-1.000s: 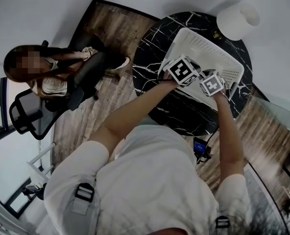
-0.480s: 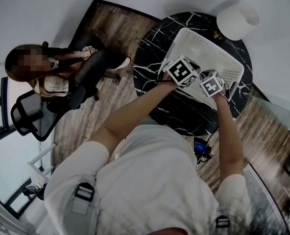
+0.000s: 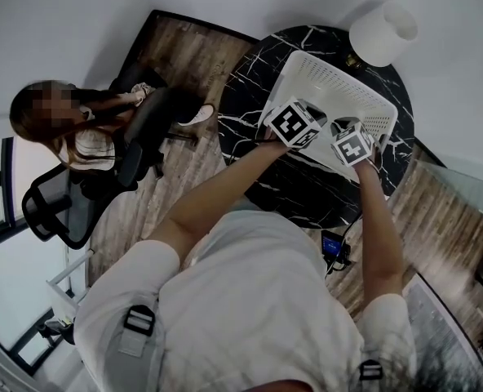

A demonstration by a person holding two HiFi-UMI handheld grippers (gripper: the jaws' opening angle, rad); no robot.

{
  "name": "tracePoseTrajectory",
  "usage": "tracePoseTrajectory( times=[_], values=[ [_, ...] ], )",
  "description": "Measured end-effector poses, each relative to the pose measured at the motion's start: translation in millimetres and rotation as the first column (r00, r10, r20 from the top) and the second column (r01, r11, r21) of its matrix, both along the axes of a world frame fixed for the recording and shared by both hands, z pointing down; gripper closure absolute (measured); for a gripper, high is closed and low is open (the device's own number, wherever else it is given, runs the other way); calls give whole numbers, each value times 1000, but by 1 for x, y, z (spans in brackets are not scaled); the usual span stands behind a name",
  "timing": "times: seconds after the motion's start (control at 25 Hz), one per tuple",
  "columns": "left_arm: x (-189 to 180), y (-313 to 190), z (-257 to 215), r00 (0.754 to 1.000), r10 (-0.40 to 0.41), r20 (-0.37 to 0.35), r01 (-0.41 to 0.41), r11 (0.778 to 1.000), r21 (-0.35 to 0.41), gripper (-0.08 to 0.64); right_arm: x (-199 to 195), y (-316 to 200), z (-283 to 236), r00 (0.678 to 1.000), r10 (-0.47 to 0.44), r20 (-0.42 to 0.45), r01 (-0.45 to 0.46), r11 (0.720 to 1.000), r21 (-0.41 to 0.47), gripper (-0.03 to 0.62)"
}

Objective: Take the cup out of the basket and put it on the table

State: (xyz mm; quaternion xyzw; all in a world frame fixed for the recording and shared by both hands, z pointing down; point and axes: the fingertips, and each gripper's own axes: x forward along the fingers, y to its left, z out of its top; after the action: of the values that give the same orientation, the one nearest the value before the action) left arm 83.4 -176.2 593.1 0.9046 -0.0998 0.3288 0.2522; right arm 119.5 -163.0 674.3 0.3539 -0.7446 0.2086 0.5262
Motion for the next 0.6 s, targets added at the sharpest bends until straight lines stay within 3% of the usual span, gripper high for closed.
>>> tracePoseTrajectory(
  times=[0.6],
  values=[
    [-10, 20, -67, 995, -28, -101, 38, 994, 101, 555, -1, 17, -98, 999, 46, 9, -47, 981, 190, 566]
  ],
)
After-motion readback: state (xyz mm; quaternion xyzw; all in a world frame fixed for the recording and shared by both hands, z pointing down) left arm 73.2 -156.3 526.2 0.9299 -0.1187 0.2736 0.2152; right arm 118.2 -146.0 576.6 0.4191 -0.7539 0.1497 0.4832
